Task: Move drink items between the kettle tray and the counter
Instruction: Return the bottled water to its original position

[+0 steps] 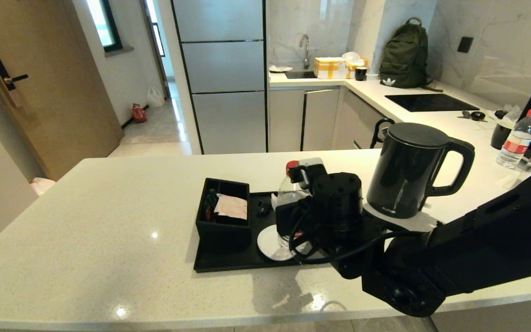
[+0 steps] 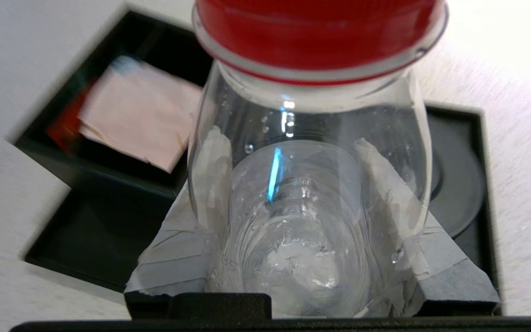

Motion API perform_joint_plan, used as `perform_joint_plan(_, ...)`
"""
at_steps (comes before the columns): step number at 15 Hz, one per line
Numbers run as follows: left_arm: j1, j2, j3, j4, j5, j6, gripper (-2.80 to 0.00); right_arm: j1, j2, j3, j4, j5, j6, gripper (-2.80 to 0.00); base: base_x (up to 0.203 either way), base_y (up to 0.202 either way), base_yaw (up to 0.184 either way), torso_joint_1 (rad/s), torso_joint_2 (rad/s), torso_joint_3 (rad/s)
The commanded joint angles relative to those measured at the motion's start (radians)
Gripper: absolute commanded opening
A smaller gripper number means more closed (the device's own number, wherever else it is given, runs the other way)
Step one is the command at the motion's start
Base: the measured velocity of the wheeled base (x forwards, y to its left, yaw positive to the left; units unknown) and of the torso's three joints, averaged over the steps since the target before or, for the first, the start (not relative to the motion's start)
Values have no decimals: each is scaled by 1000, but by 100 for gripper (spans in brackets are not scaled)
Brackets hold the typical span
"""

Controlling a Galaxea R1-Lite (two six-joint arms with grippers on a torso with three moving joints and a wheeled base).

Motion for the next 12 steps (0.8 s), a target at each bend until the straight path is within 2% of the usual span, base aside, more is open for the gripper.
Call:
perform_joint_plan(1, 0, 1, 0, 0, 0, 0, -280, -2, 80, -32, -9, -1, 3, -280, 0, 0, 0, 0, 0, 0)
perform_joint_plan(5, 0, 1, 0, 0, 0, 0, -280, -7, 123, -76, -24, 1, 3, -280, 0, 0, 0, 0, 0, 0)
perform_joint_plan(12, -1, 1, 0, 0, 0, 0, -280, -8, 100, -134, 25, 1, -10, -280, 0, 0, 0, 0, 0, 0)
